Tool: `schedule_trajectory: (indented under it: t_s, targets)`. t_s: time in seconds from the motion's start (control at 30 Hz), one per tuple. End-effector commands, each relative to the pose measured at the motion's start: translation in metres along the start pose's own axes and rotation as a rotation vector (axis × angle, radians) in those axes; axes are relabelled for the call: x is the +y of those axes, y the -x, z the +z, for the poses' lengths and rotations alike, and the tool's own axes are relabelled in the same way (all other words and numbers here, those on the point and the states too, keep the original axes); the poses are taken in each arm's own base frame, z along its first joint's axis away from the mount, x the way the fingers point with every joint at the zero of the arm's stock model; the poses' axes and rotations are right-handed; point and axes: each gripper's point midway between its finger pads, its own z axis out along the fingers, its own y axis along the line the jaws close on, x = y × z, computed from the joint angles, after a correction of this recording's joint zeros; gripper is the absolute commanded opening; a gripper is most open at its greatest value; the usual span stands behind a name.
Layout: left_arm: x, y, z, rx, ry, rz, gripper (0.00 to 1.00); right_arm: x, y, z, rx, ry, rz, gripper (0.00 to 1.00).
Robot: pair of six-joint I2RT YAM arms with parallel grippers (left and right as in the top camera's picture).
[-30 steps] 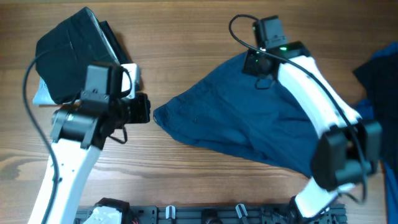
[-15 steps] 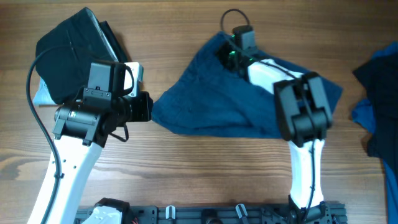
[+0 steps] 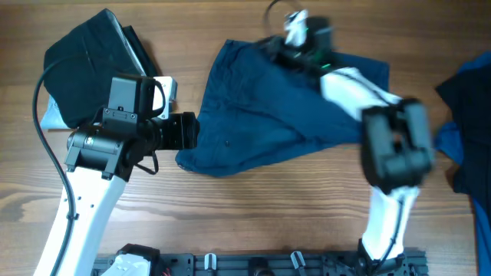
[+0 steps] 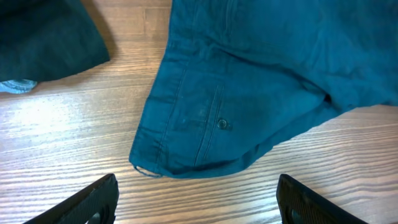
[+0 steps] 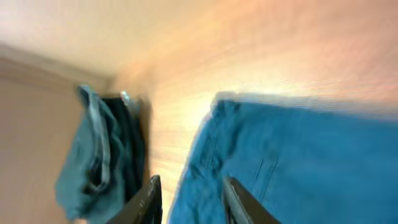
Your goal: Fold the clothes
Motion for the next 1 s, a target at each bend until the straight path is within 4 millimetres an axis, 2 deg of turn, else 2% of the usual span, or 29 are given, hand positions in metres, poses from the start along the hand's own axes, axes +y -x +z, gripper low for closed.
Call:
schedule_trajectory:
  t_s: [0.0,0.03,0.07,0.1,0.13,0.17,0.23,0.33,0.37,0.43,0.53,0.6,0.67,0.73,0.77,0.83,0.9,0.97]
  targets:
    - [-0.004,0.003,-0.006,-0.021,-0.013,0.016,0.82,0.045,0.073,-0.125,-0.181,-0.166,-0.230,0.35]
    - [-0.004,0.003,-0.006,-0.021,-0.013,0.016,0.82,0.037,0.078,-0.154,-0.206,-0.261,-0.197,0.37]
    - [-0.004,0.003,-0.006,-0.022,-0.013,0.016,0.82,0.022,0.078,-0.195,-0.225,-0.400,-0.142,0.40]
    - [-0.004,0.004,-0.006,-0.025,-0.013,0.016,0.82,0.009,0.073,-0.219,-0.223,-0.491,-0.102,0.42]
    - [-0.004,0.005,-0.006,-0.028,-0.014,0.017,0.83,-0.017,0.054,-0.256,-0.187,-0.646,-0.015,0.45]
    - [-0.004,0.006,-0.006,-0.032,-0.015,0.017,0.83,-0.033,0.039,-0.272,-0.140,-0.721,0.043,0.47]
    - [-0.005,0.006,-0.006,-0.035,-0.015,0.018,0.84,-0.064,-0.001,-0.291,-0.007,-0.827,0.163,0.49]
    - [-0.005,0.008,-0.006,-0.043,-0.017,0.019,0.85,-0.099,-0.054,-0.290,0.158,-0.894,0.272,0.49]
    - [-0.005,0.009,-0.006,-0.045,-0.018,0.019,0.85,-0.115,-0.079,-0.282,0.227,-0.904,0.310,0.53]
    - [-0.005,0.010,-0.006,-0.048,-0.019,0.020,0.86,-0.135,-0.114,-0.262,0.309,-0.861,0.367,0.66]
    - [-0.006,0.011,-0.006,-0.054,-0.020,0.021,0.86,-0.155,-0.150,-0.239,0.369,-0.793,0.424,0.79]
    - [-0.006,0.011,-0.006,-0.054,-0.020,0.021,0.86,-0.172,-0.169,-0.225,0.379,-0.779,0.469,0.80]
    - [-0.006,0.013,-0.006,-0.060,-0.021,0.022,0.86,-0.184,-0.170,-0.216,0.357,-0.773,0.459,0.76]
    - [-0.007,0.015,-0.006,-0.068,-0.023,0.023,0.88,-0.187,-0.160,-0.206,0.321,-0.737,0.438,0.09]
    - [-0.007,0.015,-0.006,-0.068,-0.023,0.023,0.89,-0.179,-0.154,-0.203,0.314,-0.701,0.437,0.04]
    - [-0.007,0.014,-0.006,-0.067,-0.023,0.023,0.91,-0.160,-0.131,-0.206,0.286,-0.662,0.423,0.04]
    - [-0.007,0.015,-0.006,-0.068,-0.023,0.023,0.92,-0.137,-0.102,-0.213,0.245,-0.635,0.384,0.04]
    - [-0.007,0.015,-0.006,-0.069,-0.023,0.023,0.92,-0.125,-0.071,-0.211,0.166,-0.602,0.321,0.04]
